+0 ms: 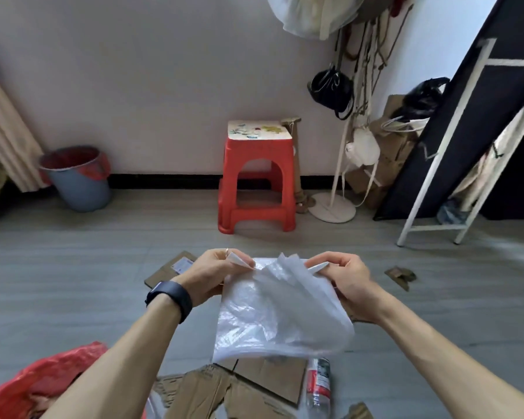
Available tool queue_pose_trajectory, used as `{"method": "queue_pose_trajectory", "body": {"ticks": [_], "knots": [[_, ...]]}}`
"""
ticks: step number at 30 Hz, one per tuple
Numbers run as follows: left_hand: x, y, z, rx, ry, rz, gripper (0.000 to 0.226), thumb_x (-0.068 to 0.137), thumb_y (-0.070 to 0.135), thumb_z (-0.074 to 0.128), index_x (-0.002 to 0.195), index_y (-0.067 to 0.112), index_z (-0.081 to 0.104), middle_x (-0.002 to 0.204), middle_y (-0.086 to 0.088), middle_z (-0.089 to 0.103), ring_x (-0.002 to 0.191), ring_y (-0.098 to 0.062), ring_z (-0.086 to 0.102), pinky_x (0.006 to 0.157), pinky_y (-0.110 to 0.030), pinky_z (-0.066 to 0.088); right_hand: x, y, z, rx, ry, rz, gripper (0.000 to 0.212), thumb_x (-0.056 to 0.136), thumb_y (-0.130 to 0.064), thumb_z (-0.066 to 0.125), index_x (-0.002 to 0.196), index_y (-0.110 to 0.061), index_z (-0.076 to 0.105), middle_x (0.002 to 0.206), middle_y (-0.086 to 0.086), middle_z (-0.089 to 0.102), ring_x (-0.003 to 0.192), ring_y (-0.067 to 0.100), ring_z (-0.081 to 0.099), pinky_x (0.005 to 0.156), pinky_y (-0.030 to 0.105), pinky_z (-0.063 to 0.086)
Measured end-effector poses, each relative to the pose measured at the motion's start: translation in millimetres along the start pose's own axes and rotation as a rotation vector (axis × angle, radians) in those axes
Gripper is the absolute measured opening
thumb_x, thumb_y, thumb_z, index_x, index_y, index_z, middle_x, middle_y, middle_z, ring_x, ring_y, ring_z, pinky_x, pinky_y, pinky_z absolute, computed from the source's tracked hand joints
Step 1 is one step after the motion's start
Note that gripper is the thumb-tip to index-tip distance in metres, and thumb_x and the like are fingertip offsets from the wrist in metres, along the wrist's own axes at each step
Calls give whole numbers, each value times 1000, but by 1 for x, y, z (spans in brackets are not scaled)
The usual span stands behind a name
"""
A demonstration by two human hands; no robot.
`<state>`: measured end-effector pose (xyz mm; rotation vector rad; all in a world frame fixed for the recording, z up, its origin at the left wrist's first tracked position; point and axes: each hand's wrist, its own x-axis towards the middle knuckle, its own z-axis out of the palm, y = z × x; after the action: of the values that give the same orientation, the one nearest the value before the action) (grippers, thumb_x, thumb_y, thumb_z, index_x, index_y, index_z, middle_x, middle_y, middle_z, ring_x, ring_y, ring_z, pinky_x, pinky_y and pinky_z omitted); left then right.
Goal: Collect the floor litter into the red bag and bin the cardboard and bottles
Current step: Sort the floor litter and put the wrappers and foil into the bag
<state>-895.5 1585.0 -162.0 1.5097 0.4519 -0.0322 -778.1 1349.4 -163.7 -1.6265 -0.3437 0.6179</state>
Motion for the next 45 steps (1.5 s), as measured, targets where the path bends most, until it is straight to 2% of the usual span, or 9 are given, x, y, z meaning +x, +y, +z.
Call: {"method": "queue_pose_trajectory", "body": {"ticks": [6, 10, 15, 21, 24, 28, 33, 40, 45], "knots": [[-11, -7, -21, -74, -206, -165, 42, 82, 46, 69, 109, 14, 73, 103, -8, 73, 93, -23, 67, 75, -34, 53, -6, -7, 12, -213, -147, -65, 26, 75, -24, 62, 91, -15, 81, 93, 6, 77, 77, 17, 66, 60, 22, 51], [-10, -16, -22, 57, 20, -71, 44, 73, 4, 83, 111, 15, 65, 90, -6, 71, 77, -20, 69, 67, -31, 55, -7, -2, 22, -266, -145, -105, 10, 90, -19, 73, 99, -17, 76, 100, 9, 73, 77, 19, 69, 60, 29, 57], [-9, -13, -19, -3, 142, 42, 40, 67, -3, 84, 102, 9, 69, 96, -9, 74, 82, -20, 71, 74, -33, 59, 7, 6, 20, -45, -24, -63, 42, 84, 0, 76, 118, -19, 62, 103, 15, 73, 86, 29, 73, 74, 37, 61], [-4, -19, -18, -38, 191, 45, 38, 84, -2, 69, 58, 22, 56, 85, -11, 63, 72, -24, 65, 68, -35, 54, 12, 6, 24, 139, 36, -8, 21, 88, 4, 68, 76, -10, 75, 95, 15, 76, 82, 32, 62, 72, 37, 50], [-8, -16, -19, -22, 133, 18, 28, 92, 1, 65, 72, 20, 59, 75, -5, 61, 60, -16, 62, 54, -30, 54, 11, 7, 20, 94, 44, 12, 21, 90, -1, 68, 76, -14, 77, 83, 18, 73, 76, 33, 62, 78, 52, 50], [-15, -13, -25, -121, 81, 36, 32, 88, -3, 68, 108, 21, 63, 92, -9, 74, 72, -25, 70, 61, -33, 60, 11, 12, 13, 44, 77, 2, 25, 92, 2, 63, 78, -14, 75, 77, 13, 68, 62, 21, 63, 61, 31, 51], [-17, -12, -23, -114, 30, -51, 14, 93, 8, 62, 94, 20, 70, 93, -9, 70, 76, -24, 66, 69, -33, 57, 11, 17, 8, -55, 70, -58, 26, 94, 0, 60, 82, -17, 77, 82, 13, 62, 71, 25, 46, 58, 29, 39], [-17, -11, -23, -146, -75, -185, 24, 90, 44, 63, 102, 23, 65, 91, -5, 67, 76, -24, 65, 71, -34, 54, 0, 9, 6, -150, 88, -169, 27, 95, 0, 59, 87, -17, 79, 95, 1, 78, 79, 9, 67, 71, 27, 49], [-13, -15, -10, -25, 165, -44, 37, 83, 5, 77, 113, 16, 58, 86, -5, 69, 69, -16, 67, 56, -30, 54, -5, 5, 8, -134, -68, -45, 27, 97, -6, 53, 99, -20, 75, 92, 16, 71, 71, 28, 65, 58, 36, 53]]}}
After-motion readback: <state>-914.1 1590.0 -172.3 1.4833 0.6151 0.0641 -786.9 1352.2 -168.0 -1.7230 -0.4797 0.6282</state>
